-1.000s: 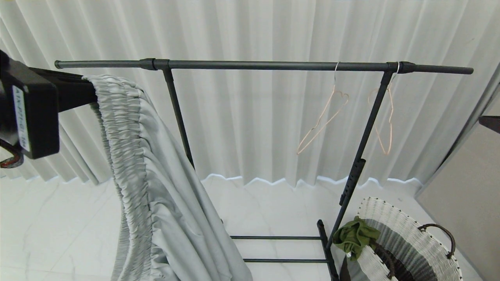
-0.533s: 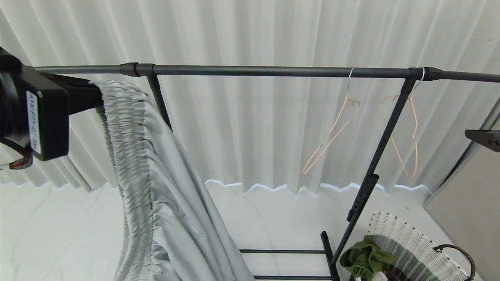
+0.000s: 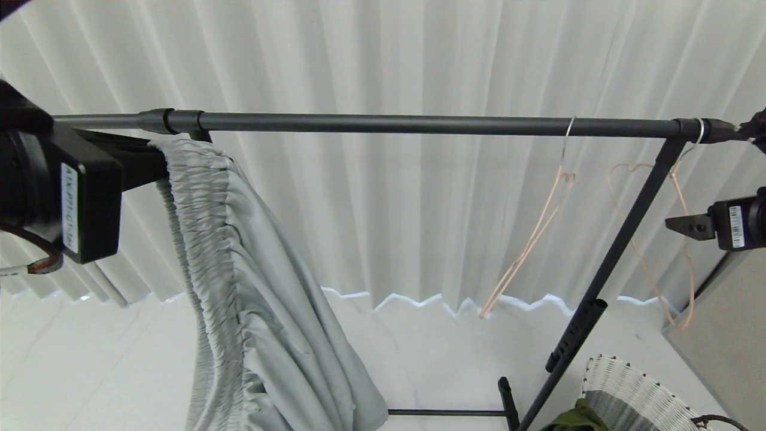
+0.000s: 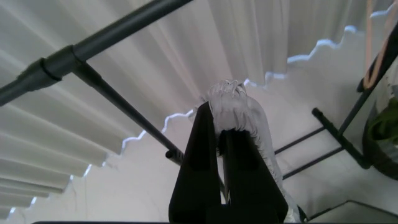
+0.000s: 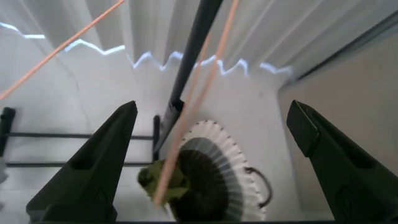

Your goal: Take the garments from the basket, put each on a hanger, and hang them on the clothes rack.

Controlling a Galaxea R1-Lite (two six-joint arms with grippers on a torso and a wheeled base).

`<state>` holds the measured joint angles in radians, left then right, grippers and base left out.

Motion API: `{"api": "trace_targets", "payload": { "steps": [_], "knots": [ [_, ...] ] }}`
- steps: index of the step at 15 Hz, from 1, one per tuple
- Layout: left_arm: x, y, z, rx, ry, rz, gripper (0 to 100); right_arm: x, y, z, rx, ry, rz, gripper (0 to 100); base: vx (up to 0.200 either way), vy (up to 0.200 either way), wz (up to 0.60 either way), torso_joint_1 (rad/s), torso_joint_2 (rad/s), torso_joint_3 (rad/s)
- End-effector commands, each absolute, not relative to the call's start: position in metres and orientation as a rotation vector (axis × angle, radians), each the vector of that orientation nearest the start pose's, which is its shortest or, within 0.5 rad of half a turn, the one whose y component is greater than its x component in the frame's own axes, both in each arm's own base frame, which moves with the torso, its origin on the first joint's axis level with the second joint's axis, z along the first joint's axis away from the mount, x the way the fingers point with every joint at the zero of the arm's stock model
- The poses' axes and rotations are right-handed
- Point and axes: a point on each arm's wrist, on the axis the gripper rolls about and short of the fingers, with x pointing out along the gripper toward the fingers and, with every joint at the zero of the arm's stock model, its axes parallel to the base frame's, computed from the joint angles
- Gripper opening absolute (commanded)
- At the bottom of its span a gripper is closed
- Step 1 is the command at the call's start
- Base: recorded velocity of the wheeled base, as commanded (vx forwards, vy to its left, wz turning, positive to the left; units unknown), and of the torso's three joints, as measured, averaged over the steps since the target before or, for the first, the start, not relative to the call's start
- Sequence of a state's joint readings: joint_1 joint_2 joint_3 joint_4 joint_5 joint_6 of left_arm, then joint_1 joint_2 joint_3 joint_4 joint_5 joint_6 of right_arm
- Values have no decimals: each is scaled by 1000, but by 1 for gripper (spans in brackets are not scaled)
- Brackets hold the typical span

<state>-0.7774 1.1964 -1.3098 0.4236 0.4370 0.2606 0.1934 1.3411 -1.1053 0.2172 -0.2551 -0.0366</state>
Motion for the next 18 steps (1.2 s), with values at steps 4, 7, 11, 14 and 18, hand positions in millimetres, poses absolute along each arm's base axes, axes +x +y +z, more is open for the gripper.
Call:
{"api": "trace_targets", "payload": {
  "steps": [4, 7, 11, 14, 18],
  "knots": [
    [115, -100, 339, 443, 224, -372, 0, 255, 37, 240, -36, 599, -120, 100, 0, 0, 0, 0, 0, 0],
    [116, -101, 337, 448, 231, -373, 0, 270, 39, 231, 21, 590, -170, 100, 0, 0, 0, 0, 0, 0],
    [117, -102, 334, 459, 243, -376, 0, 279, 38, 227, 67, 587, -198, 100, 0, 0, 0, 0, 0, 0],
    [117, -103, 333, 458, 245, -376, 0, 280, 38, 227, 76, 586, -200, 0, 0, 0, 0, 0, 0, 0],
    [117, -102, 334, 458, 242, -376, 0, 278, 37, 229, 90, 580, -209, 0, 0, 0, 0, 0, 0, 0]
  ]
}}
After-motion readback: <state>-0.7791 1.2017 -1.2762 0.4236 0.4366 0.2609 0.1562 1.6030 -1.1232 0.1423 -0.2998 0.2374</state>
